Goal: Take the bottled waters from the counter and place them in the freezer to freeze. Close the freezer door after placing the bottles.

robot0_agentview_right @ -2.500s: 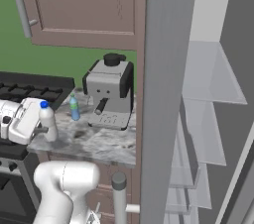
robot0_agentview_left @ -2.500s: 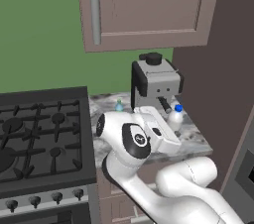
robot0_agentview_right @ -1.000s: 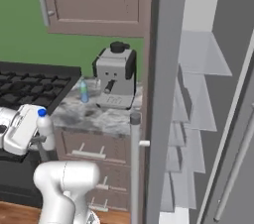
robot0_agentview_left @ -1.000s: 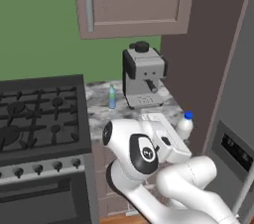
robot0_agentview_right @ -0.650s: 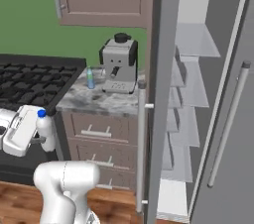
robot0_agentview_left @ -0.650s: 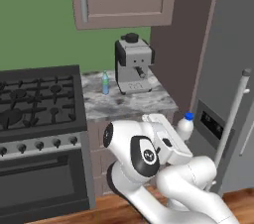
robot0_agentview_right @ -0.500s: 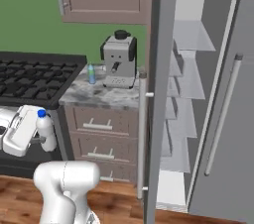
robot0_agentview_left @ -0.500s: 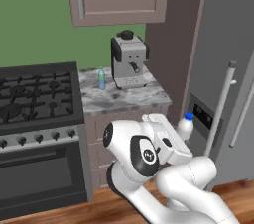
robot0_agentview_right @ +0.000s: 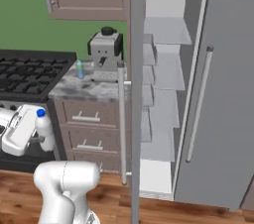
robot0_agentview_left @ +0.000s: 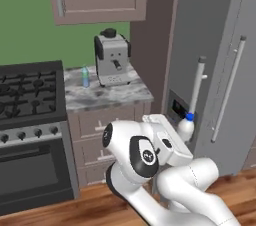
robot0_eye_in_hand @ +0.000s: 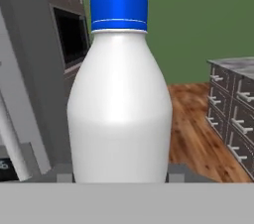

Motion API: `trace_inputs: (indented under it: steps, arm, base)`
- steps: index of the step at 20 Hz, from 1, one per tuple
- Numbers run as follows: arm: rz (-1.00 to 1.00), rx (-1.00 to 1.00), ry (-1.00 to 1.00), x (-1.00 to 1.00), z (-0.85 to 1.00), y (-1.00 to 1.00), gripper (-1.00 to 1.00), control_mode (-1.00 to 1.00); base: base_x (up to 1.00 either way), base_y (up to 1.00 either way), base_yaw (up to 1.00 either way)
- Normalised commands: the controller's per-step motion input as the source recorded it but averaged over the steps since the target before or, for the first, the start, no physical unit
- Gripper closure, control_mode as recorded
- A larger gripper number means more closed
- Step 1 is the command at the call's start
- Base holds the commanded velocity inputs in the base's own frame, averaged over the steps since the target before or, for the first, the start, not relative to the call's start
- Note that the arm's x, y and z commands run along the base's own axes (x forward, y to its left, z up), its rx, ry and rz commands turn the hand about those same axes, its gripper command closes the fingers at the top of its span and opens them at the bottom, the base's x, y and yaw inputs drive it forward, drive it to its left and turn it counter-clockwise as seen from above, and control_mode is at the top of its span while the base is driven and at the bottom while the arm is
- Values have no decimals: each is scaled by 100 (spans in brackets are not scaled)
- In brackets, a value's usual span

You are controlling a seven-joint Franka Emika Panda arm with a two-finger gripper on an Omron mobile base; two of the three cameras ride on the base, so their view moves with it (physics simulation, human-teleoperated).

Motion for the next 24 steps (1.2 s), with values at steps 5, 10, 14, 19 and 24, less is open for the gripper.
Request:
trace_inputs:
  steps: [5, 10, 14, 19, 24]
  arm:
    - [0, 0, 0, 0, 0, 0, 100, 100]
    - [0, 0, 0, 0, 0, 0, 100, 100]
    - [0, 0, 0, 0, 0, 0, 100, 100]
    - [0, 0, 0, 0, 0, 0, 100, 100]
    - [0, 0, 0, 0, 0, 0, 100, 100]
  base:
    - [-11, -79, 3]
    - [-11, -68, 3]
    - [0, -84, -2]
    - [14, -80, 0]
    - [27, -51, 12]
